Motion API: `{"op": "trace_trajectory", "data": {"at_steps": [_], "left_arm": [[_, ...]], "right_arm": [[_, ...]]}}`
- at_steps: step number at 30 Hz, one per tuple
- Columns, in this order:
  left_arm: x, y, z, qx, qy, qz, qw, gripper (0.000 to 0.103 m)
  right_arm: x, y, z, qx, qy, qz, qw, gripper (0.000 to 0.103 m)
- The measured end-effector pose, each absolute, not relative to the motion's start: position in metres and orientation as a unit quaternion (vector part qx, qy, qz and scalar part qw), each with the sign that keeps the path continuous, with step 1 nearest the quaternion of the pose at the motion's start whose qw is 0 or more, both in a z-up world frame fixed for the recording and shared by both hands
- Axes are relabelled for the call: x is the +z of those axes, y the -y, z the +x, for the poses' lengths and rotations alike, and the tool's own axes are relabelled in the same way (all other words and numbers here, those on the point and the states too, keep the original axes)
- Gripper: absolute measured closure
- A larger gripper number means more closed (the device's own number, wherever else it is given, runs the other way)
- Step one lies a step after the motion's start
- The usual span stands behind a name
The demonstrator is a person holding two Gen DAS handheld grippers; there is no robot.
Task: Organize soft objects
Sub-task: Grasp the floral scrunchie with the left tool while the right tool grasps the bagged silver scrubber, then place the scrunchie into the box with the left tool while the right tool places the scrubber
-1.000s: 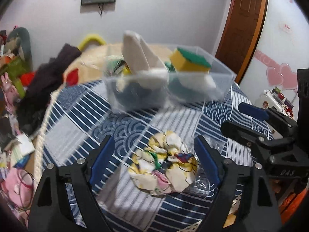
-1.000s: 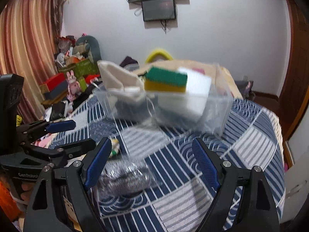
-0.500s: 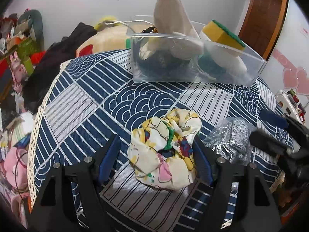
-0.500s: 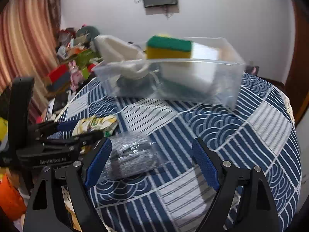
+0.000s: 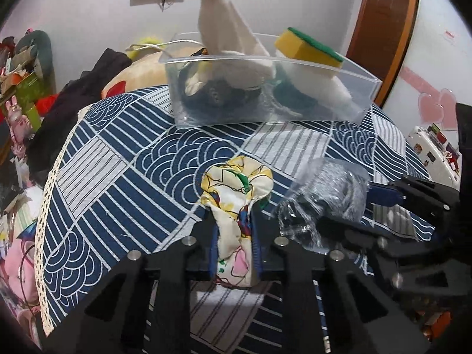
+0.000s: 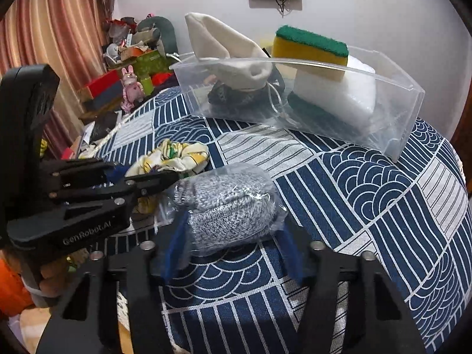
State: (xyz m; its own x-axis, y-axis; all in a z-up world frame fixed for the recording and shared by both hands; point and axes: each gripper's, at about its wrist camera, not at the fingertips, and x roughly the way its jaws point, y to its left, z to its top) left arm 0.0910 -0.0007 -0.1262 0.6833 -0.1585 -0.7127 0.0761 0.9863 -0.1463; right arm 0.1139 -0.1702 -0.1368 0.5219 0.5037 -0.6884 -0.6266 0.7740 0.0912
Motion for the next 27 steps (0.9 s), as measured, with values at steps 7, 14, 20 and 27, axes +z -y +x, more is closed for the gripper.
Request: {"op": "trace_trajectory", "data": {"at_steps": [7,14,20,27], "left_arm": [[-0.106,-0.002,0.08,-0.069,-0.367,-0.052,0.926,0.088],[-0.079,-0.014,0.078,-0.076,-0.341,-0.076,0.934,0.088],[-0.053,-0.013,0.078,-0.086,-0.314,-0.08,0.942,0.088],[-0.017,-0.008,0.089,-0.095,-0.273,-0.08,0.954,0.088]], "right_arm": [[-0.126,0.175,0.11,0.307,-0.34,-0.083,0.885,0.068],[-0.108,0.192,0.11,0.279,-0.317,-0.065,0.904,0.068],[-0.084,0.213,0.108,0.253,-0.296,-0.057,0.919,0.068],[-0.051,0.222,0.115,0.235,-0.251,-0.056,0.937,0.068]]}}
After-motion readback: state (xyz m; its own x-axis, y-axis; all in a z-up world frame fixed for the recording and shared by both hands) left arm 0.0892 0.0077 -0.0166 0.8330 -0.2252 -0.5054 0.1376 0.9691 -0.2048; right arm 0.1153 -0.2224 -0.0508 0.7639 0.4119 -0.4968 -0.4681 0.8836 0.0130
